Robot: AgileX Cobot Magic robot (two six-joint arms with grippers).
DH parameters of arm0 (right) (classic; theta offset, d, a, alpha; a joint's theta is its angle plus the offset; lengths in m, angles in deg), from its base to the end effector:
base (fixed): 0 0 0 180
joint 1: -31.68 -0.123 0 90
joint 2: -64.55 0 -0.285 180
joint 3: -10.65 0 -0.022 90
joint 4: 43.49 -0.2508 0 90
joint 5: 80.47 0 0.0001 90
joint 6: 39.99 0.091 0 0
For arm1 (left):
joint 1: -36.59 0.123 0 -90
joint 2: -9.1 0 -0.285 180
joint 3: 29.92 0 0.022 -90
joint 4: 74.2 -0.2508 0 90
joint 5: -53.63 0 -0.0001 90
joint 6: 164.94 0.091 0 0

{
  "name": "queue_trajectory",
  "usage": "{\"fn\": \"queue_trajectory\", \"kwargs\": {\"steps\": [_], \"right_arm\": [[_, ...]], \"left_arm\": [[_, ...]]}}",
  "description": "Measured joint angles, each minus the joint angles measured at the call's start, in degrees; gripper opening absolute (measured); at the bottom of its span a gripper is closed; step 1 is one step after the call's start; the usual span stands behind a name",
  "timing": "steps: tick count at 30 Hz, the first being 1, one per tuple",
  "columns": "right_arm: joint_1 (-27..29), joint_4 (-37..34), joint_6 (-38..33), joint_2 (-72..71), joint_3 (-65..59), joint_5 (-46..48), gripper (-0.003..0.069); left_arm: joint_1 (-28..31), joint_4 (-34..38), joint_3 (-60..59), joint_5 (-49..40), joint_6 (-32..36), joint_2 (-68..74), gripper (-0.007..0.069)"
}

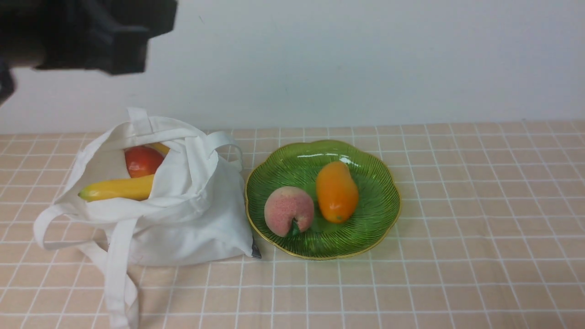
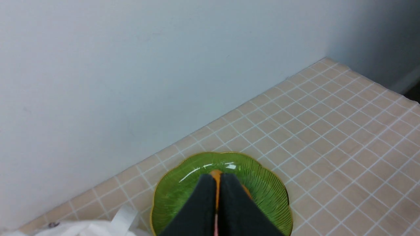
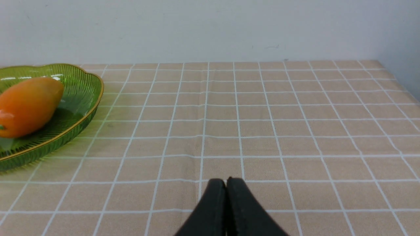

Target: Take the fruit out of the bag on the brown coffee tablecloth and place them on the plate.

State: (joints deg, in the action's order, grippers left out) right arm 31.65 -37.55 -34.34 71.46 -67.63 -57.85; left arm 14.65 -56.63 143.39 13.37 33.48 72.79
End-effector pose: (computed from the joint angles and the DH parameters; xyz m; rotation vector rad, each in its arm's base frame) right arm 0.0517 -0.0036 0.1725 0.0295 1.8794 -0.0351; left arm 0.1666 -0.0863 0.4538 0.5736 1.8322 -0.3886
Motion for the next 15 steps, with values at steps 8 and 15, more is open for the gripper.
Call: {"fn": "queue_trajectory", "kwargs": {"steps": [8, 15], "right_arm": [[0.0, 0.0, 0.0, 0.0, 0.0, 0.0, -0.0014], [0.0, 0.0, 0.0, 0.0, 0.0, 0.0, -0.0014]], "left_arm": [[0.0, -3.2, -16.3, 3.1, -3.4, -17.0, -0.0008], [0.0, -2.7, -19.1, 0.0, -3.8, -23.2, -0.0008]]}}
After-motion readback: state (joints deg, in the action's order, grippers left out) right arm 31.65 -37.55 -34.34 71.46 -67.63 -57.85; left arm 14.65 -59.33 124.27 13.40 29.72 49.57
